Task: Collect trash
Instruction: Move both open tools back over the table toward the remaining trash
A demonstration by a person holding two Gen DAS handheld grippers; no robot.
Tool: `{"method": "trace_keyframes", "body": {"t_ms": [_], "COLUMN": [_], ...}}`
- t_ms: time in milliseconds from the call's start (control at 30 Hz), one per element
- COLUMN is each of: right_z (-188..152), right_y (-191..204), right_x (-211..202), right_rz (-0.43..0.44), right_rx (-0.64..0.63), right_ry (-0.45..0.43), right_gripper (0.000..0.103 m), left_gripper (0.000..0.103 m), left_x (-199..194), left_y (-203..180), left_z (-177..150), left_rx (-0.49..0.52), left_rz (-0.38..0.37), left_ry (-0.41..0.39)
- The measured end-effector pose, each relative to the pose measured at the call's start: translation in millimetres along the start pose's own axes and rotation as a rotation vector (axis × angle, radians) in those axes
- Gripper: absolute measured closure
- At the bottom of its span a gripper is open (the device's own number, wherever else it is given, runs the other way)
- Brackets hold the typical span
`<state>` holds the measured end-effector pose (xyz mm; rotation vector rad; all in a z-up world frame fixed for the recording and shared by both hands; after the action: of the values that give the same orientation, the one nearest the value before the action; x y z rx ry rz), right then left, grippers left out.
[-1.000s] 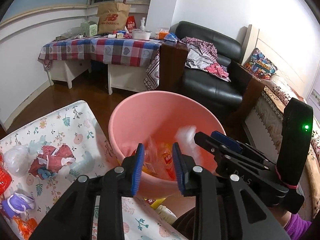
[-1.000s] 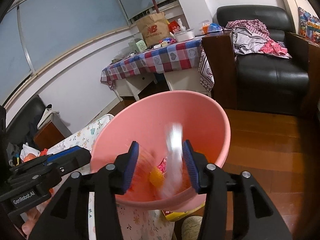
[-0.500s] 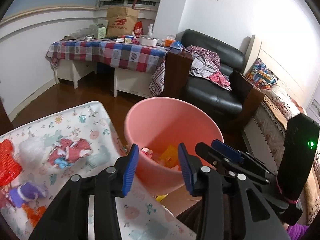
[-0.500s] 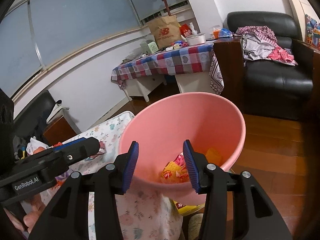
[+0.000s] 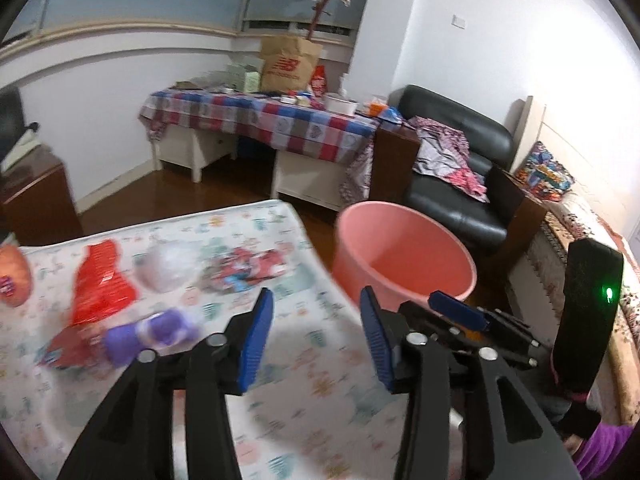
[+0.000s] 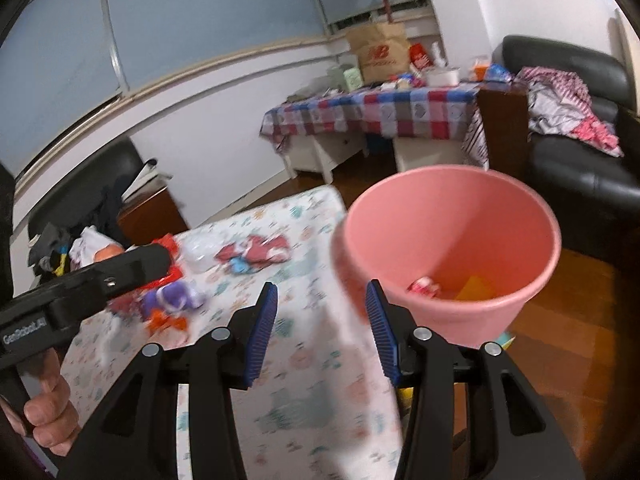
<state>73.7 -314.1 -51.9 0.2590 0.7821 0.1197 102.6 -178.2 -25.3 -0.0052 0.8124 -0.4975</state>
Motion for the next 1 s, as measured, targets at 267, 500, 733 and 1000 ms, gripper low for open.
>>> {"method": "trace_keyframes", "body": {"t_ms": [267,500,733,1000], "right_z": [-14.3,-23.6,-26.0,-20.9], "right_y": [24.1,42.0,54.1,52.0], "right_x": [16.3,30.9,35.9,45.2], "right_rz": [0.045,0.075,0.097,0.085], "right_rx": [-0.011,-0.073,-0.115,-0.126], "right_ry": [0.076,0.158,0.185,0.208], "right_gripper": [0.056,0.056,0.056,0.056], "left_gripper": [0.054,0.054,0.054,0.069], "left_x": [-23.2,-11.3,6.3,30.4], "left_y": [58.8,96.3,99.2,105.4], "left_z": [-43.5,-76.7,-66.0,-75.0], "left_rx": [-0.078,-0.182,-0.189,-0.237], "left_rz": [0.079,0.098,0.075,-0.01], "left_ry": [0.048,0.151,0.144,0.207]}}
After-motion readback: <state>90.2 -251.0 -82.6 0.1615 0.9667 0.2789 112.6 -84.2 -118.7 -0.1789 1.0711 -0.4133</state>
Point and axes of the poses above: each gripper's, at about its wrist camera, not at the fingertips, and x roughly the way its jaws point, y to its left, z to its top, the point moved 6 cm from there along x, roughly the way its jaws point, and after that the axes turned 8 degrees about y, right-handed, at the moved point
